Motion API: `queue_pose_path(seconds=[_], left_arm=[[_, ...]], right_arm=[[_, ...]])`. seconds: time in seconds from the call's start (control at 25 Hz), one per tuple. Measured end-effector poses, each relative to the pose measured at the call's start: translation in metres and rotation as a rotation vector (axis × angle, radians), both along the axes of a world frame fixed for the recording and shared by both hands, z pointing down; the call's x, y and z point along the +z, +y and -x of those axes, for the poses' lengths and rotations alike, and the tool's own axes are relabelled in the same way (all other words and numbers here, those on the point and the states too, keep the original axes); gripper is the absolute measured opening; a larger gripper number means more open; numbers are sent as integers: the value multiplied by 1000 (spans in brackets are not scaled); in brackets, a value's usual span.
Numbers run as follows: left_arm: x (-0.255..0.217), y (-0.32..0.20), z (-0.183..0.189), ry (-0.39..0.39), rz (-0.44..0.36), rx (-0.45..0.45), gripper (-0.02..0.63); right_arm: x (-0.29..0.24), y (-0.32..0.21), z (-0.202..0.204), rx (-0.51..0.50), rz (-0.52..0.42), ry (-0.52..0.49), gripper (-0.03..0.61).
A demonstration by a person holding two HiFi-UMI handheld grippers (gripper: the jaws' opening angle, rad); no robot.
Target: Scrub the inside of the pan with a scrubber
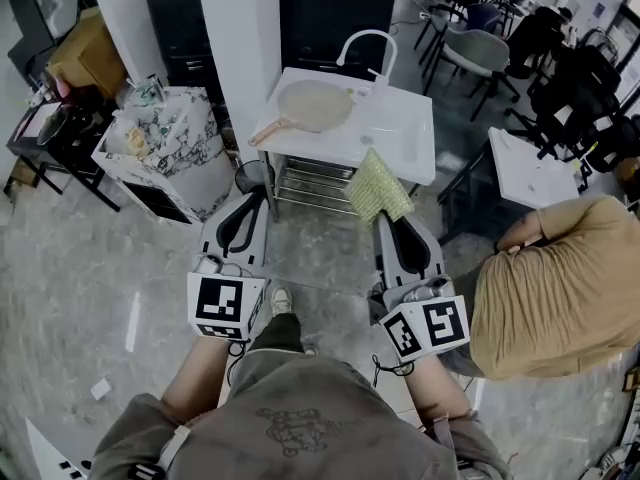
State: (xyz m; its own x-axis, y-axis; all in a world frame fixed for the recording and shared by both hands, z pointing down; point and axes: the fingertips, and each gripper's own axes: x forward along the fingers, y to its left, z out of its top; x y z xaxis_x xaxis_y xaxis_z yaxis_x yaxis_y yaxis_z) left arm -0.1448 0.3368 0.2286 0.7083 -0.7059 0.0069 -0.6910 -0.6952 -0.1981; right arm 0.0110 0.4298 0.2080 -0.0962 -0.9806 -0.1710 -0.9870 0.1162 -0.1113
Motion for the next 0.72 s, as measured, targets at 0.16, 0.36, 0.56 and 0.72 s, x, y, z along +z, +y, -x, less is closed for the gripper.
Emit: queue_pose_path(seconds=[0.16, 0.36, 0.56, 0.72], left_arm=[[6, -10, -5, -5, 1, 0, 40], [12, -35, -8, -11, -2, -6, 40], [21, -73, -18, 0, 2, 3, 40], [26, -113, -25, -3, 13, 14, 40]], right_arm=[[7, -10, -5, 1, 3, 4, 67], [16, -34, -13, 15, 11, 12, 66], [25, -70, -23, 29, 21, 11, 67], [29, -109, -30, 38, 37, 18, 66]])
